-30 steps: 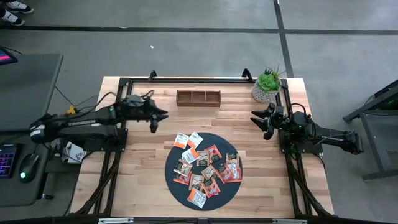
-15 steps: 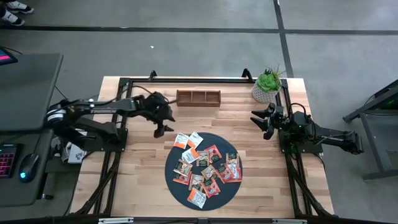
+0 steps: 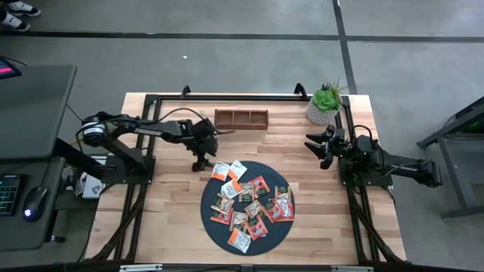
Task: Pick & Place Tea
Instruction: Put the white tea bag into the left section of the wooden organizer
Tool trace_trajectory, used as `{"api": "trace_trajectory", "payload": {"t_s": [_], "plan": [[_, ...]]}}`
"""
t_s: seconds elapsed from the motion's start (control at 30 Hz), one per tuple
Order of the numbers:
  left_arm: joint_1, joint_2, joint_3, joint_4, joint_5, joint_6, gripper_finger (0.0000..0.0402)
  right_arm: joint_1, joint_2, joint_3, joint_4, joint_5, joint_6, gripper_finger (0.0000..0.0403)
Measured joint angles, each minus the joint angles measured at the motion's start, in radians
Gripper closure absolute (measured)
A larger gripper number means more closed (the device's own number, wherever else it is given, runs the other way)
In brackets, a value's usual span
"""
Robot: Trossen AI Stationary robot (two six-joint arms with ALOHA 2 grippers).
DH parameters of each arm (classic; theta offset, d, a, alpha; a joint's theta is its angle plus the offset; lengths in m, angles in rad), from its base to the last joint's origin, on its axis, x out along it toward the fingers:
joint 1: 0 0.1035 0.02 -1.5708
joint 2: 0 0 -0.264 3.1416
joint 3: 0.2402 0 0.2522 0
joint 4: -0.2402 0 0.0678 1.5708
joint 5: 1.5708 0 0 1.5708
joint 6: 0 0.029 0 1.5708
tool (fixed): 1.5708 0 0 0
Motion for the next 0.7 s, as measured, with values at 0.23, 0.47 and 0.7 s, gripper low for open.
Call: {"api": "trace_trajectory", "payload": {"t_s": [0.23,0.47,0.7], "plan": [[-0.063,0.053,0.046,-0.001,-0.143,0.001,0.0145,0.000,0.000,0.000,0.000,0.000,0.000,0.0214],[-0.084,0.057,0.085,-0.002,-0.200,0.003,0.0145,0.000,0.000,0.000,0.000,0.000,0.000,0.0214],[-0.084,0.083,0.086,-0.046,-0.199,0.003,0.0145,0.000,0.000,0.000,0.000,0.001,0.000,0.0214]]}}
